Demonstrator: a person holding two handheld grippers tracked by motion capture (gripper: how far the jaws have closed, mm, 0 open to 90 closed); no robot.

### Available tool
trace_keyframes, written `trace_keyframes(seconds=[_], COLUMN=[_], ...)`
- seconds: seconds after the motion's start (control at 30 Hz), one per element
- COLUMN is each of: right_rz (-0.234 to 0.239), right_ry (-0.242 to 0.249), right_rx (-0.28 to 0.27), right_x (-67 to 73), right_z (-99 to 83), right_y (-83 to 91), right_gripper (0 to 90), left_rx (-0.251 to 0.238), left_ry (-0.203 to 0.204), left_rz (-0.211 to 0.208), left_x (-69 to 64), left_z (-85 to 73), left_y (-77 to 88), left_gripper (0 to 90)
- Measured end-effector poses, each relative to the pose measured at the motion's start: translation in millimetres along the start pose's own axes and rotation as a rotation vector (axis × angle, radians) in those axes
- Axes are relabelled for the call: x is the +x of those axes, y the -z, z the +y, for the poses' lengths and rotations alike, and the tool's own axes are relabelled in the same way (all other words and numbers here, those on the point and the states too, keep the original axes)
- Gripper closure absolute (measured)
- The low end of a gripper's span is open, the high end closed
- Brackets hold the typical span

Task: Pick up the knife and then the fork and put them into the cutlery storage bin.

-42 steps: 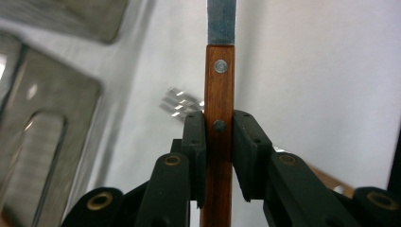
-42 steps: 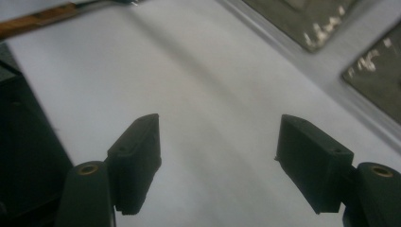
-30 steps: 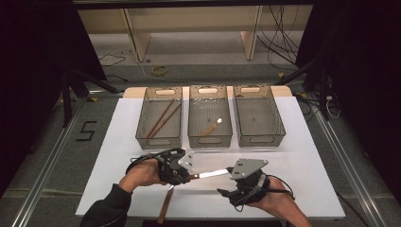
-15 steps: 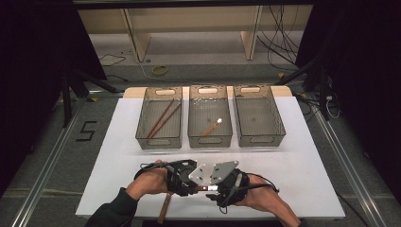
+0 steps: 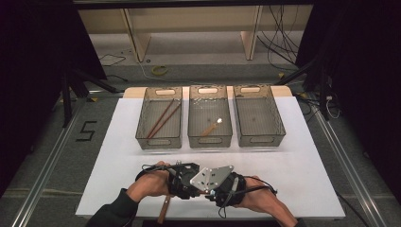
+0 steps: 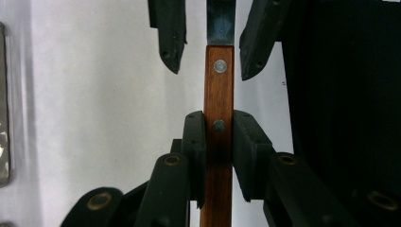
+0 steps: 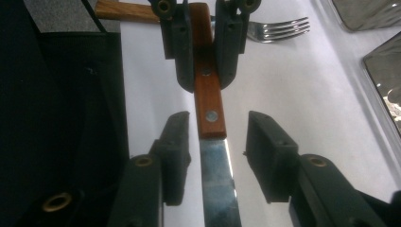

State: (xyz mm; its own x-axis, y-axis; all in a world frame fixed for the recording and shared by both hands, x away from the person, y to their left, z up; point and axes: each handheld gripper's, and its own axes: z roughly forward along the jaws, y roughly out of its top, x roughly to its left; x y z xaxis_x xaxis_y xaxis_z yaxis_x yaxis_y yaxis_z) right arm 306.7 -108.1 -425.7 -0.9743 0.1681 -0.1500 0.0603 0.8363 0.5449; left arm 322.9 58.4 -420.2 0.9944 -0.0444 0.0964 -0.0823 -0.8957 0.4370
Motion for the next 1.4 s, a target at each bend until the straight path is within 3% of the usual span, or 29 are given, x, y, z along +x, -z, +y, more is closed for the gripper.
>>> trace_keyframes(seconds=[0.03, 0.07, 0.1, 0.37, 0.4, 0.5, 0.57, 0.9, 1.03, 1.2, 1.27, 1.33, 1.4], right_rz=[0.000, 0.002, 0.004, 0.019, 0.000, 0.029, 0.027, 0.032, 0.028, 0.009, -0.011, -0.024, -0.047], right_ry=[-0.006, -0.014, -0.012, 0.013, 0.020, 0.029, 0.036, 0.045, 0.038, 0.026, 0.003, -0.027, -0.036], right_rx=[0.006, 0.001, 0.001, 0.005, 0.000, 0.001, -0.005, -0.017, -0.018, -0.023, -0.021, -0.017, -0.023], right_x=[0.1, 0.8, 1.0, 1.1, 0.6, 2.2, 2.9, 2.8, 2.0, -2.7, -6.1, -9.5, -14.3], right_z=[0.3, 0.4, 0.4, -1.1, -1.3, -2.1, -2.5, -5.1, -6.2, -9.5, -11.3, -14.0, -17.1], right_y=[0.0, -0.3, -0.6, -2.4, -2.8, -2.6, -2.8, -0.9, 0.5, 3.5, 5.7, 8.1, 10.4], right_gripper=[62.8, 64.0, 64.8, 75.2, 75.6, 77.4, 77.8, 78.5, 78.6, 78.6, 78.5, 78.5, 78.6], left_rx=[-0.028, -0.075, -0.019, -0.024, -0.025, -0.027, 0.020, 0.006, -0.007, -0.045, -0.078, -0.092, -0.111], left_ry=[0.027, 0.085, 0.020, 0.021, 0.018, 0.000, -0.059, -0.079, -0.076, -0.011, 0.039, 0.073, 0.146], left_rz=[0.003, -0.002, 0.001, 0.005, 0.007, 0.009, 0.013, 0.001, 0.033, 0.101, 0.136, 0.133, 0.155], left_x=[-2.2, -6.4, -2.2, -3.3, -3.5, -4.4, -0.3, 1.0, 2.8, 8.9, 11.6, 13.4, 14.4], left_z=[0.0, 0.0, 0.2, 0.3, 0.2, -0.2, 0.2, 0.2, 0.2, -3.0, -5.6, -9.9, -15.7], left_y=[-1.9, -5.5, -1.8, -1.4, -1.2, -1.4, 2.1, 3.0, 4.8, 13.5, 18.1, 22.4, 23.7], left_gripper=[75.7, 75.7, 75.7, 75.6, 75.6, 75.5, 75.5, 74.2, 68.9, 52.8, 45.2, 41.4, 36.6])
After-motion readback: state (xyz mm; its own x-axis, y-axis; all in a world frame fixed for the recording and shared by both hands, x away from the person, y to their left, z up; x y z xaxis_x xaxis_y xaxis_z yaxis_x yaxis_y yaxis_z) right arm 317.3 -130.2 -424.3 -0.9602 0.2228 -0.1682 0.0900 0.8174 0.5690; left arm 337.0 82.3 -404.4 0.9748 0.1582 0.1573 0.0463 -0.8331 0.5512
